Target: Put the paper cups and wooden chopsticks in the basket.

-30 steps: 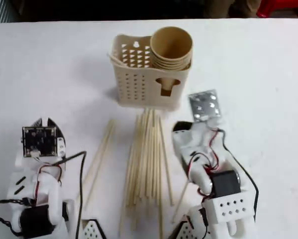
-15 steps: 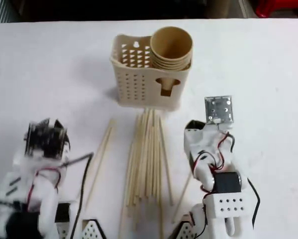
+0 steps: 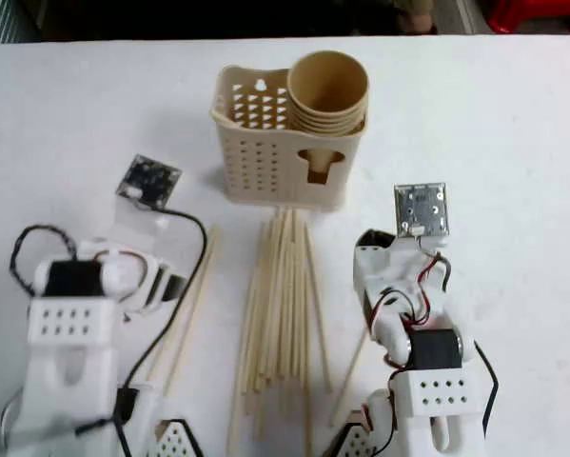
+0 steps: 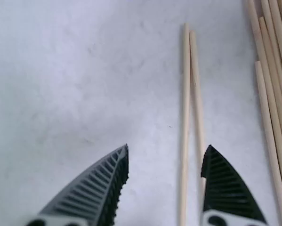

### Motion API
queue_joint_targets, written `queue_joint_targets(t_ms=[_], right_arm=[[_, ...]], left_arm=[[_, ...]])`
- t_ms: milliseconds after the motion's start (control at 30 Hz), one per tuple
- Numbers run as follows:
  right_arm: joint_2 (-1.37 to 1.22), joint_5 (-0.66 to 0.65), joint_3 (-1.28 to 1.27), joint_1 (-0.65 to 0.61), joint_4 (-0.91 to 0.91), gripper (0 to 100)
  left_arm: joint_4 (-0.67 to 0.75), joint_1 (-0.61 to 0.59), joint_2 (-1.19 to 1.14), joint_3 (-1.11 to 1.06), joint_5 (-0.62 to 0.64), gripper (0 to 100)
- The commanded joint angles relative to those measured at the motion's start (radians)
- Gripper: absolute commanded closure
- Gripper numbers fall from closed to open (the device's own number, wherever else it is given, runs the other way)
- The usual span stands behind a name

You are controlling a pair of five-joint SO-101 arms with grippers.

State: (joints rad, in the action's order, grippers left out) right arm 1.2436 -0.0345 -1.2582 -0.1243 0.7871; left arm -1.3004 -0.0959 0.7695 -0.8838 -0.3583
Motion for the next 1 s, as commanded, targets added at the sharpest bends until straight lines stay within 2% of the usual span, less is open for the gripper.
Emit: queue_joint_targets(t_ms=[0, 300, 533, 767, 967], right_arm=[[0.018, 0.002, 0.003, 0.013, -0.015, 97.8], [0.018, 0.0, -0.006, 0.013, -0.018, 97.8], [0.019, 0.0, -0.006, 0.013, -0.019, 97.8], [0.024, 0.0, -0.006, 0.019, -0.019, 97.8], [0.025, 0.0, -0.006, 0.019, -0.019, 97.8]], left_arm=[[0.081, 0.051, -0.157, 0.04, -0.008, 74], [0.311, 0.151, -0.558, 0.055, -0.003, 74], [0.262, 0.166, -0.746, 0.184, -0.003, 85], [0.11, 0.171, -0.964, 0.377, -0.008, 98], [0.035, 0.173, -0.993, 0.425, -0.014, 98]])
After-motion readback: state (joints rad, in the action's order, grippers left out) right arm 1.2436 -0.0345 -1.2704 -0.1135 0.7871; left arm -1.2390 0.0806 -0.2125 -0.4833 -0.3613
